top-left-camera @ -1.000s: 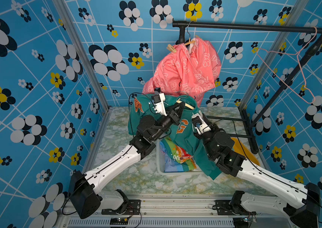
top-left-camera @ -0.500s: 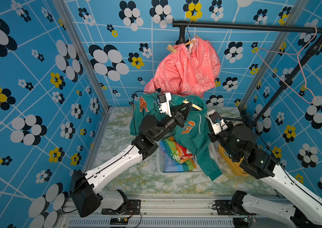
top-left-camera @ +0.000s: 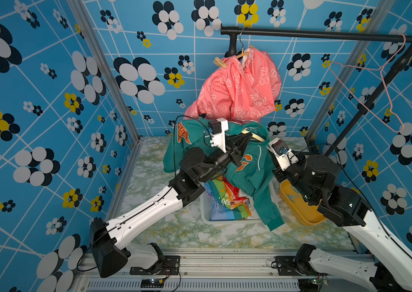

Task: Remove the clothespins securing jackets to the hanger
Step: Remove the clothespin from the hanger.

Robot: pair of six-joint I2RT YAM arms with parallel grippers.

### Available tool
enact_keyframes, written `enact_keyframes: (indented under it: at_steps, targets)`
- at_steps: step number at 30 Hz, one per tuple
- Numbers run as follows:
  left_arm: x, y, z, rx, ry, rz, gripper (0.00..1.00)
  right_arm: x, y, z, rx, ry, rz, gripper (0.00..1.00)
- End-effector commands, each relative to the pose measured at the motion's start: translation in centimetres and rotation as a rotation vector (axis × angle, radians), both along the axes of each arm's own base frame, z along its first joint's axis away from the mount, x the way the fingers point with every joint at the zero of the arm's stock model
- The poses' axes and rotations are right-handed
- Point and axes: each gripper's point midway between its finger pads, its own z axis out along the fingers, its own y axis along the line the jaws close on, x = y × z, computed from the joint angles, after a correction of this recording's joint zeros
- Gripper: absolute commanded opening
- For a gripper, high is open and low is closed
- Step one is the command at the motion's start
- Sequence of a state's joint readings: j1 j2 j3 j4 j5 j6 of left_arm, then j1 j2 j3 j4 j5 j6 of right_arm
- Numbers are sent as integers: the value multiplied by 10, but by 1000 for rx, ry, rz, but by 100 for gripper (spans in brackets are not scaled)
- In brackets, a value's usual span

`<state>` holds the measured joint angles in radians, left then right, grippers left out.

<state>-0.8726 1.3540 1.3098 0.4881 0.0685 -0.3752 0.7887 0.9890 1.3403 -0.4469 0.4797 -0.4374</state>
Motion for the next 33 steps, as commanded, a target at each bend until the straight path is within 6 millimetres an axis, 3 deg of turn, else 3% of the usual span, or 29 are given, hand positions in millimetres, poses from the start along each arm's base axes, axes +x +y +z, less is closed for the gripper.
enact_keyframes:
  at_steps: [1,9,20,26,29,33]
  targets:
    - [8,9,13,33,-75,98,0,3,-4,31,38,-73,-19,0]
    - [28,40,17,54,-135,355,0,13,-5,10,-51,-36,-67,0]
    - [35,94,37,34,-218,638,0,4,-23,10,-52,-58,-109,0]
    - [26,99,40,5,-218,575,0,10,-24,10,-59,-57,-139,0]
    - [16,95,41,-21,-224,497,0,24,-39,5,-60,-42,-229,0]
    - [2,90,45,-46,-237,408,0,60,-83,-18,-30,54,-396,0]
